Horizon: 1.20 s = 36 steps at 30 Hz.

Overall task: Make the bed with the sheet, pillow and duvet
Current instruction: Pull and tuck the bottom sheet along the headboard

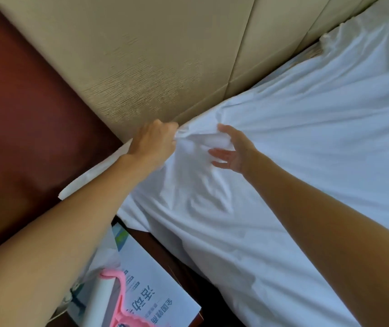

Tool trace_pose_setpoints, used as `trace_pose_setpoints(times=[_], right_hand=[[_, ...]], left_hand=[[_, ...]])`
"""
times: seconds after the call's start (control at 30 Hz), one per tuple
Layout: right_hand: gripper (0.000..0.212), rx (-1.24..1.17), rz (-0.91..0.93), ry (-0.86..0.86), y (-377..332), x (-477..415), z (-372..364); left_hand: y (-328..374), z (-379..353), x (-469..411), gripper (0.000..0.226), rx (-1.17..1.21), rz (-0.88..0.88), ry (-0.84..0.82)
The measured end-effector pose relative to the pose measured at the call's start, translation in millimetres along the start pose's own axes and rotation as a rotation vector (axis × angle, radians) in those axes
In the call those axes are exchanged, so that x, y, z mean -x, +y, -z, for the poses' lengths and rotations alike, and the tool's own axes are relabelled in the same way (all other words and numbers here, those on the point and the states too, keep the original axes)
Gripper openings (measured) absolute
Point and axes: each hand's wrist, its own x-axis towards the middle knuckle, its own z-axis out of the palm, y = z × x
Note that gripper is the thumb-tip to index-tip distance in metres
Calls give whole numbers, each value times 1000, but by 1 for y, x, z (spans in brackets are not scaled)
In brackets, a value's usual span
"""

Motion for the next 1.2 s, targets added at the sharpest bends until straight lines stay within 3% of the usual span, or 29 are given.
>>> trace_pose_setpoints(times=[0.07, 0.3, 0.5, 0.67, 0.73, 0.8, 0.9, 1.0, 1.07, 1.2], right_hand=[[14, 7, 24, 13, -2, 8, -8], [21, -156, 201, -17, -22, 17, -42], [16, -204, 222, -86, -28, -11, -55], [19, -148, 211, -111, -16, -27, -51], [14, -151, 182, -91, -10, -27, -50], [12, -155, 136, -68, -3, -26, -48], [38, 16, 48, -91, 15, -27, -46], [78, 256, -13, -45, 36, -33, -55], [87, 322, -22, 52, 43, -44, -60], [48, 360, 22, 66, 40, -51, -61]], left_hand=[[-11, 11, 5, 18, -46, -11, 46], [-23, 24, 6, 17, -63, 42, 138], [-32, 2, 1, 20, -121, 53, 153], [-35, -37, 9, 16, 189, -30, 104], [-39, -54, 13, 31, 324, 25, -52], [-45, -65, 17, 62, 462, 156, -257], [-52, -77, 19, 102, 547, 263, -432], [-48, -85, 16, 117, 641, 334, -525], [-46, -86, 13, 109, 616, 377, -535], [-39, -81, 11, 46, 261, 135, -375]])
